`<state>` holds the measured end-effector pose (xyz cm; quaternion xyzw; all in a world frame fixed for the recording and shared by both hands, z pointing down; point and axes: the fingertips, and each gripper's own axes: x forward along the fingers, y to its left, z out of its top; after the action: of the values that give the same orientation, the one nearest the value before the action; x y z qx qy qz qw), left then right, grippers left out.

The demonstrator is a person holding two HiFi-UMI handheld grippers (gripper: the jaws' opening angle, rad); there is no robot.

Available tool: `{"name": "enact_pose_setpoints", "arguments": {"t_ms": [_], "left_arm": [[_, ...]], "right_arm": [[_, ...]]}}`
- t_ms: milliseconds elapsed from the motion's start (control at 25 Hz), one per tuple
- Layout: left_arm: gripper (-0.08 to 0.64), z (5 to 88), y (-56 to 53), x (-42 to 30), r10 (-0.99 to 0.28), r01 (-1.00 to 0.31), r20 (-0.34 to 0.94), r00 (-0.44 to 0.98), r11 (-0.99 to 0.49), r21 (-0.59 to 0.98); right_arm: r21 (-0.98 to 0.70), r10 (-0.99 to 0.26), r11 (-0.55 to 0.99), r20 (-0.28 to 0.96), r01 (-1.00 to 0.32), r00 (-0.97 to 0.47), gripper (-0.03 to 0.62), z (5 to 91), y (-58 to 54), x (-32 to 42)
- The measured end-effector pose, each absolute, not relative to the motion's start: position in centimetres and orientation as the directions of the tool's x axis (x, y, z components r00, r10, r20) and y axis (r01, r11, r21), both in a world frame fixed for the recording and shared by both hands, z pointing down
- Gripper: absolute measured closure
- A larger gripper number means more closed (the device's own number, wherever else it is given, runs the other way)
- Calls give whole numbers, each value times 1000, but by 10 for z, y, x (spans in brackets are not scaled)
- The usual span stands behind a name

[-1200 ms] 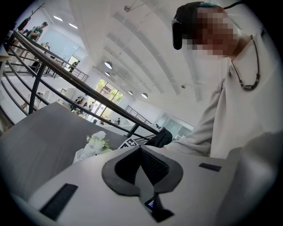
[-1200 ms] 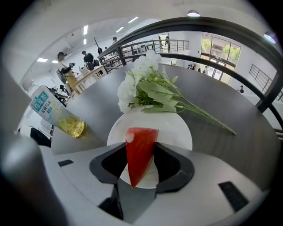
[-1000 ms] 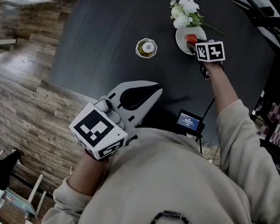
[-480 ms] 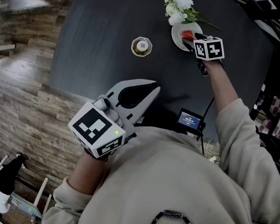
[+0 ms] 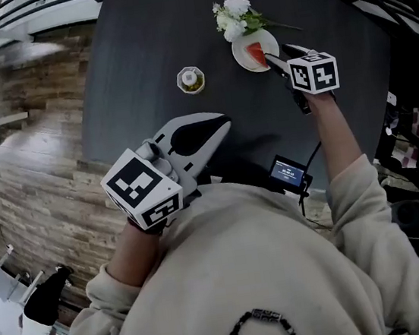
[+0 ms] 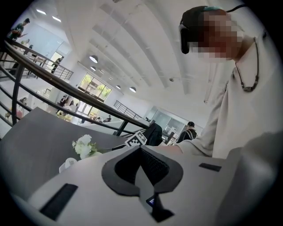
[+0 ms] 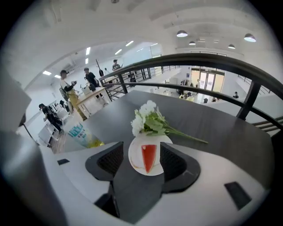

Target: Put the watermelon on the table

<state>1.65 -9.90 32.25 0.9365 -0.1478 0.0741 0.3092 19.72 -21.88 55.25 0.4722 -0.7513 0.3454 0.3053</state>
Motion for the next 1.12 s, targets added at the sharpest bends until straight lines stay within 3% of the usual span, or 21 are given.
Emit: {"name": "enact_pose_setpoints", "arguments": {"t_ms": [80, 400, 560, 1120], "left_arm": [[557, 313, -101, 22, -213, -298, 216, 953, -790, 536], [557, 284, -105, 42, -108, -175, 168, 980, -867, 467], [557, 271, -104, 49, -65, -126, 150, 987, -888, 442], [557, 260, -110, 68, 30, -15, 100, 995, -910, 414]], "right_arm": [[-290, -543, 316, 725, -903, -423, 333, 514, -212, 195], [-548, -767, 389, 252, -740, -590, 556, 327, -176, 180], [-534, -798, 470, 82, -703, -597, 577, 260, -143, 170], [-413, -847, 461, 61, -785, -529, 577, 212, -89, 168]]}}
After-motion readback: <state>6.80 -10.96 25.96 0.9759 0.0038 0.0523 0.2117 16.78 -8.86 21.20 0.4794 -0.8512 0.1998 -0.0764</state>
